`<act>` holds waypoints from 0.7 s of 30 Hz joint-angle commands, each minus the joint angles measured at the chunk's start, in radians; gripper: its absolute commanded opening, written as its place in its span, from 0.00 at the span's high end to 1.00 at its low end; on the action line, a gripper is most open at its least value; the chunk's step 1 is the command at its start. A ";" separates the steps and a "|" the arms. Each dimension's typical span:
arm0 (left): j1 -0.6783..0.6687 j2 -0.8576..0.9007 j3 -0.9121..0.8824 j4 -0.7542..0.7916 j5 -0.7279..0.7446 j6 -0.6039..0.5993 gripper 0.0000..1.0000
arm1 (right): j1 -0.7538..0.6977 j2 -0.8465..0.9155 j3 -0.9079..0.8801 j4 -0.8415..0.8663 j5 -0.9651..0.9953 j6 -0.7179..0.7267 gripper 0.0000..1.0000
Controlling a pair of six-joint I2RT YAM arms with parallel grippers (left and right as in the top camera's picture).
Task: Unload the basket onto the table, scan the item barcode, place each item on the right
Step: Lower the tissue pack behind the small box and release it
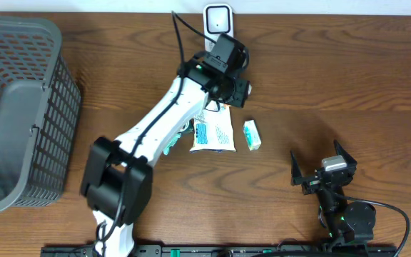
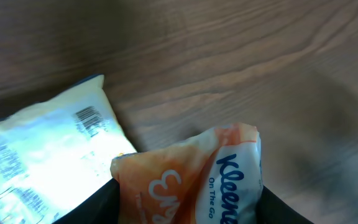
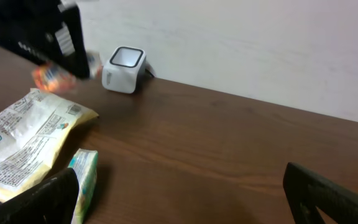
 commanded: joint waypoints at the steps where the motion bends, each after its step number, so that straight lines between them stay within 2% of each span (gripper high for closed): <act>1: -0.016 0.031 -0.006 0.021 0.004 -0.013 0.49 | 0.007 -0.005 -0.001 -0.004 0.000 0.011 0.01; 9: -0.062 0.089 -0.006 0.080 0.000 -0.012 0.47 | 0.007 -0.005 -0.001 -0.004 0.000 0.011 0.01; 10: -0.064 0.093 -0.006 0.081 -0.004 -0.012 0.43 | 0.007 -0.005 -0.001 -0.004 0.000 0.011 0.01; 16: -0.074 0.122 -0.006 0.082 -0.030 -0.012 0.32 | 0.007 -0.005 -0.001 -0.004 0.000 0.011 0.01; 18: -0.074 0.122 -0.006 0.082 -0.030 -0.012 0.24 | 0.007 -0.005 -0.001 -0.004 0.000 0.011 0.01; 21: -0.072 0.122 -0.006 0.090 -0.030 -0.012 0.19 | 0.007 -0.005 -0.001 -0.004 0.000 0.011 0.01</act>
